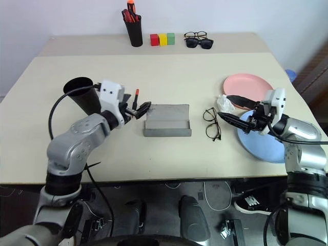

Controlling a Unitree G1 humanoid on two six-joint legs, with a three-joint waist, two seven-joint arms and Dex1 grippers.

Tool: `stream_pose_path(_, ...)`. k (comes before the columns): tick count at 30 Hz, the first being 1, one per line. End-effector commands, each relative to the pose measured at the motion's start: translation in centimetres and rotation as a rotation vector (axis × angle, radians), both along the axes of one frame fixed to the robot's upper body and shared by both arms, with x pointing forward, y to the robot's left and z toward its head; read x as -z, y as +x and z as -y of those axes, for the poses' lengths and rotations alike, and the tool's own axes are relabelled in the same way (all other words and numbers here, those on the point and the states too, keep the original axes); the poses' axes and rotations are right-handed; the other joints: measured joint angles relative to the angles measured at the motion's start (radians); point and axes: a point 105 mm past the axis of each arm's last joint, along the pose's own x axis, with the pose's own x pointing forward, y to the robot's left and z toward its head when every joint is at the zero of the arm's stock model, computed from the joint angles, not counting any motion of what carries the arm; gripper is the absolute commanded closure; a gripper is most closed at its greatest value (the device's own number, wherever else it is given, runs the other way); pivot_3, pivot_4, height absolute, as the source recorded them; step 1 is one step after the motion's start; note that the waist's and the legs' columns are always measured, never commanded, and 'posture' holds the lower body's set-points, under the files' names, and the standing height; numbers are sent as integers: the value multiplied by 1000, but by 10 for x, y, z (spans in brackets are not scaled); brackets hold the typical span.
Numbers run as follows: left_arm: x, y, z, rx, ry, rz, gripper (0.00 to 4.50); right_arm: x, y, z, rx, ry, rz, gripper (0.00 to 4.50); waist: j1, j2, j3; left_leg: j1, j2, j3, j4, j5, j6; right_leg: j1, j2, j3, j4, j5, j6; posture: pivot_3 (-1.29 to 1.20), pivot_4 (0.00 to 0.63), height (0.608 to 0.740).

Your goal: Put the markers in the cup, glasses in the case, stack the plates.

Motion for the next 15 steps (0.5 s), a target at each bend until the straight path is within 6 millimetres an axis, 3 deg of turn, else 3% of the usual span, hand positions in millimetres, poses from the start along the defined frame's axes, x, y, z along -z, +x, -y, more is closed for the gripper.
stream_pose_path(1, 4, 11, -5, -93, 43, -53, 0, -10, 5, -3, -33, -16, 47, 1175, -1, 0, 0, 0, 0, 0, 0, 0, 0, 0, 0, 0, 0, 0, 0, 0, 150, 740)
stream_pose_path(6, 11, 44, -14, -266, 5, -178, 0, -10, 12, -11, -58, -22, 55, 1175, 1, 0, 0, 0, 0, 0, -1, 1, -2, 0, 0, 0, 0, 0, 0, 0, 150, 740)
stream_pose_path(15, -2, 90, -4, -386, -19, -230, 0, -6, 14, -20, -63, -17, 67, 1175, 2, 0, 0, -1, -1, 0, -1, 2, -4, -1, -1, 0, -1, 1, 3, 0, 150, 740)
